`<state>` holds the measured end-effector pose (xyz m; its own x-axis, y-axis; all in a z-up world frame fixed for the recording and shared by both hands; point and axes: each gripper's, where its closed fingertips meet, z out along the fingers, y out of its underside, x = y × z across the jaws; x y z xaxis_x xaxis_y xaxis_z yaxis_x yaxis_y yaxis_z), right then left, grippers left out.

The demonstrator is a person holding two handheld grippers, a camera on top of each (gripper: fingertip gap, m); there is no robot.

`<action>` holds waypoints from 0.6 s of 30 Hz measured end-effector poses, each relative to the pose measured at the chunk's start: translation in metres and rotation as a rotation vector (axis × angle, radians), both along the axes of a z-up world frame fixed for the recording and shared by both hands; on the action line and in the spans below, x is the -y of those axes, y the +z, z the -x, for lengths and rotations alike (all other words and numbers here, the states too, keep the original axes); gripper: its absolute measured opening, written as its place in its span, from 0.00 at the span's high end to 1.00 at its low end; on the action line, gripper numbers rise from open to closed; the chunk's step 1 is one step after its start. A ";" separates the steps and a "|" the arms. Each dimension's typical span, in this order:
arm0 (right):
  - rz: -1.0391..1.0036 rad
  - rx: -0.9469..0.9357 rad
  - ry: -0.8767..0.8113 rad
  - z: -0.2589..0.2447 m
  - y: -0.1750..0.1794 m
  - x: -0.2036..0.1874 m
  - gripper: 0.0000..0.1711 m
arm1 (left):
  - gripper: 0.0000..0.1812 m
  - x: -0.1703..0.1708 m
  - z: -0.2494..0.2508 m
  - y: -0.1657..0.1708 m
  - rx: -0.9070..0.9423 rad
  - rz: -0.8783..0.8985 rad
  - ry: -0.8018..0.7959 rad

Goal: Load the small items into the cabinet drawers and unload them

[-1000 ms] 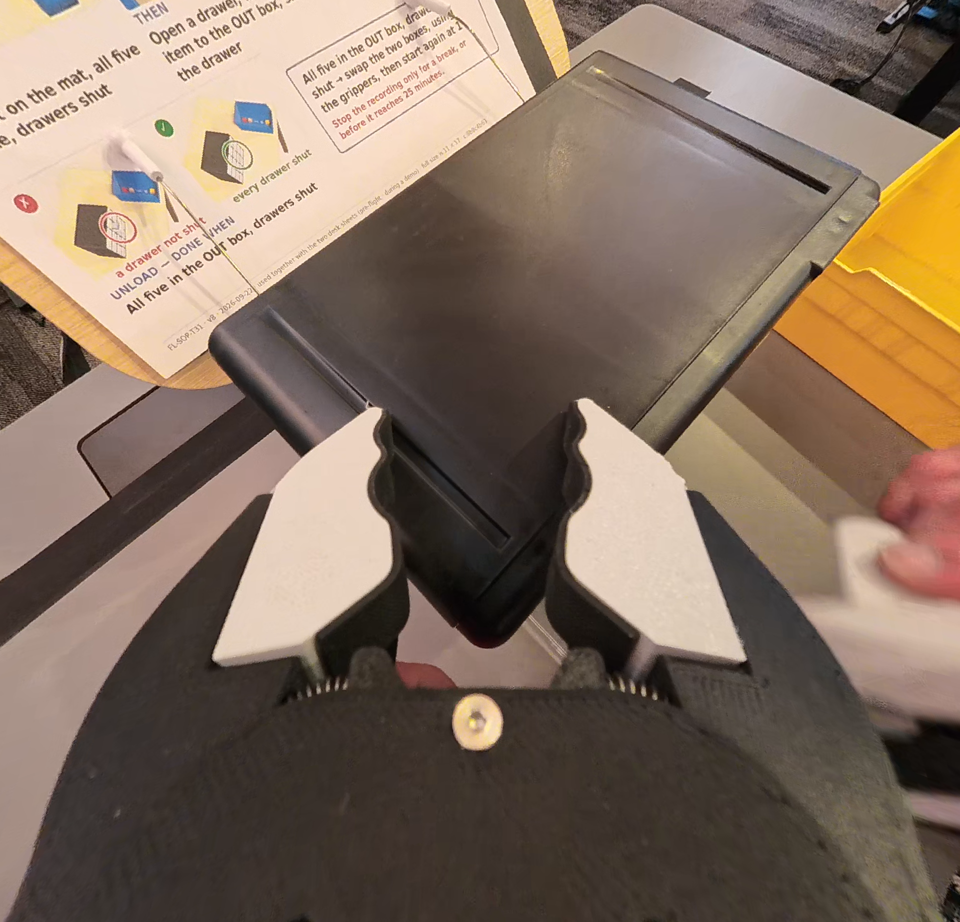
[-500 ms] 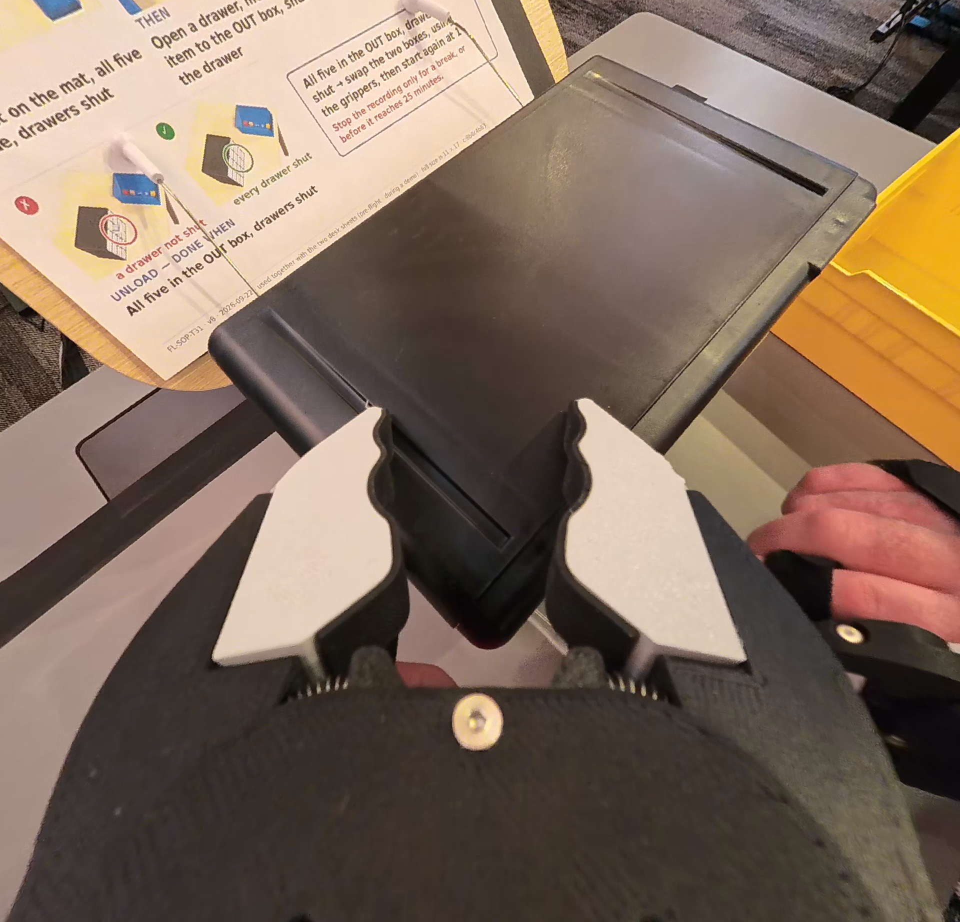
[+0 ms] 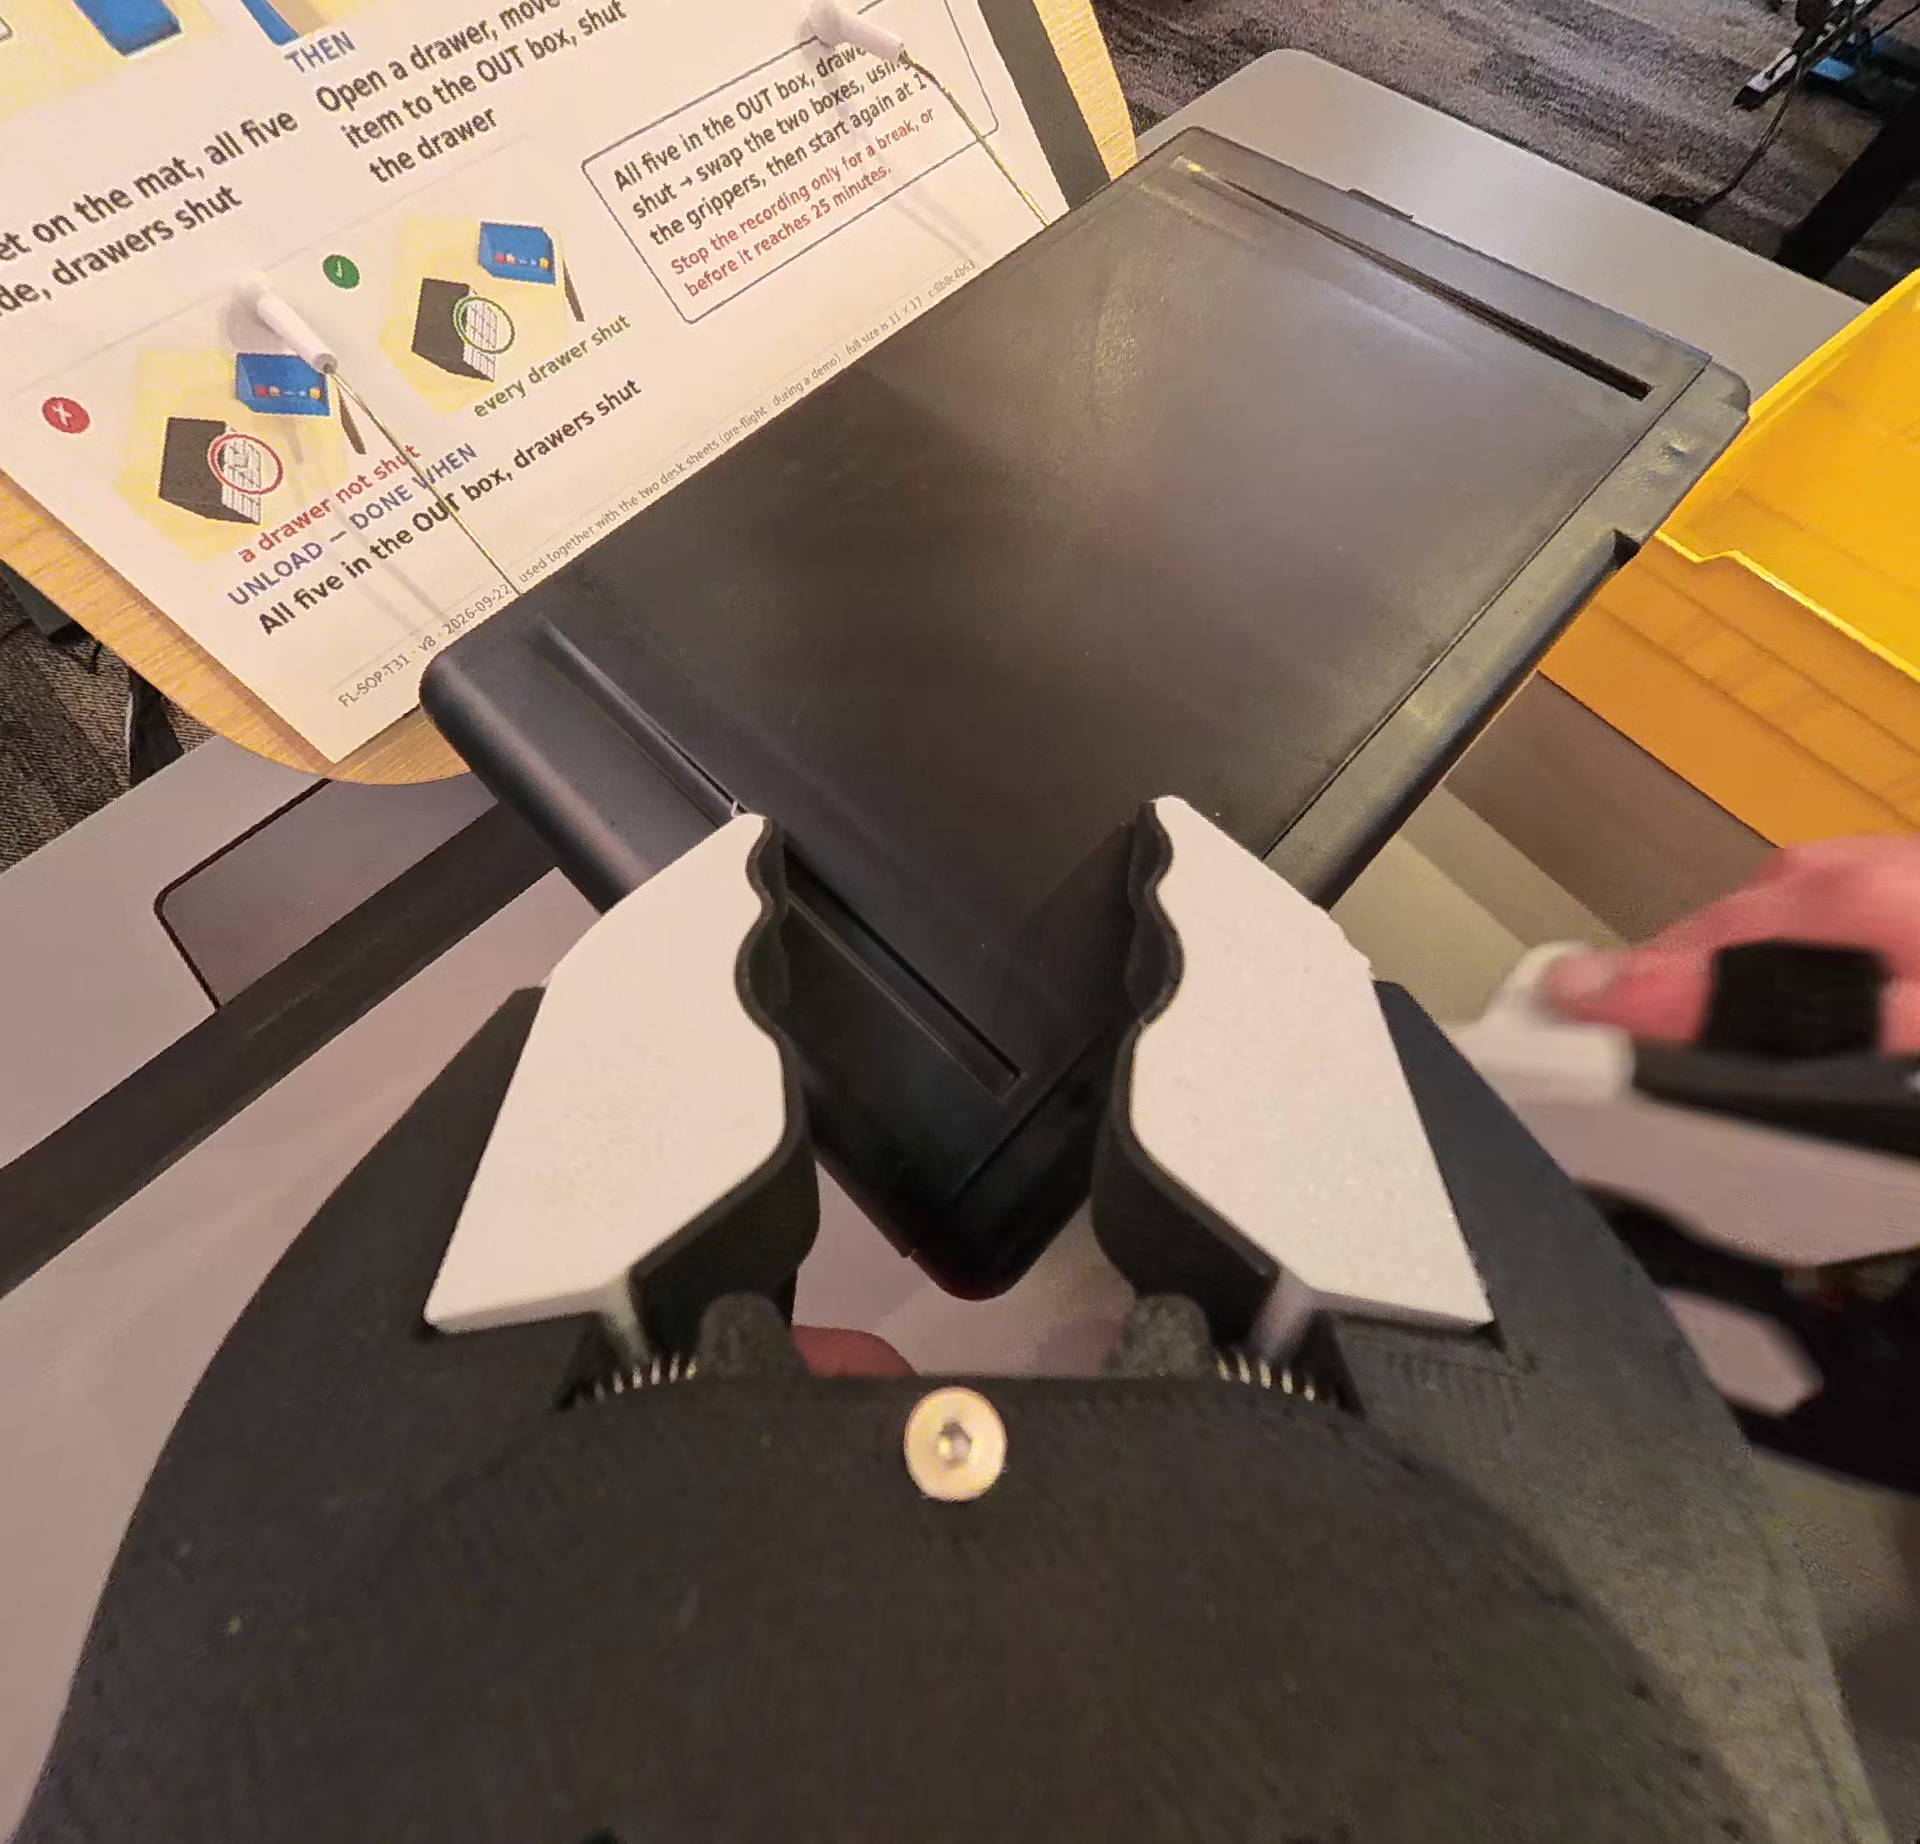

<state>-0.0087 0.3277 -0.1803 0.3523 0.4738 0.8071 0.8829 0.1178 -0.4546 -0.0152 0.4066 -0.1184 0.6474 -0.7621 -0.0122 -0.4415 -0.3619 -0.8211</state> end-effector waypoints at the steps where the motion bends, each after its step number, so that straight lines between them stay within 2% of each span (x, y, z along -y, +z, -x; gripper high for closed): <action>1: -0.029 -0.012 -0.023 -0.014 0.011 0.002 0.92 | 0.64 0.000 0.000 0.000 0.003 -0.001 0.000; 5: -0.177 0.015 -0.172 -0.091 0.057 0.001 0.84 | 0.64 0.000 0.000 0.000 0.008 -0.005 0.001; 9: -0.275 0.130 -0.252 -0.147 0.073 -0.011 0.73 | 0.64 0.000 0.000 0.000 0.006 -0.003 -0.001; 12: -0.290 0.234 -0.233 -0.158 0.064 -0.023 0.69 | 0.64 -0.001 0.000 0.000 0.008 -0.005 0.005; 16: -0.328 0.348 -0.179 -0.152 0.057 -0.024 0.74 | 0.64 0.000 0.000 0.000 0.006 -0.003 0.005; 18: -0.295 0.353 -0.182 -0.155 0.055 -0.024 0.69 | 0.64 0.000 0.000 0.000 0.005 -0.001 0.006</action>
<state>0.1461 0.3516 -0.1257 0.0889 0.1632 0.9826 0.9952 0.0259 -0.0943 -0.0150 0.4067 -0.1182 0.6517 -0.7584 -0.0101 -0.4355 -0.3633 -0.8236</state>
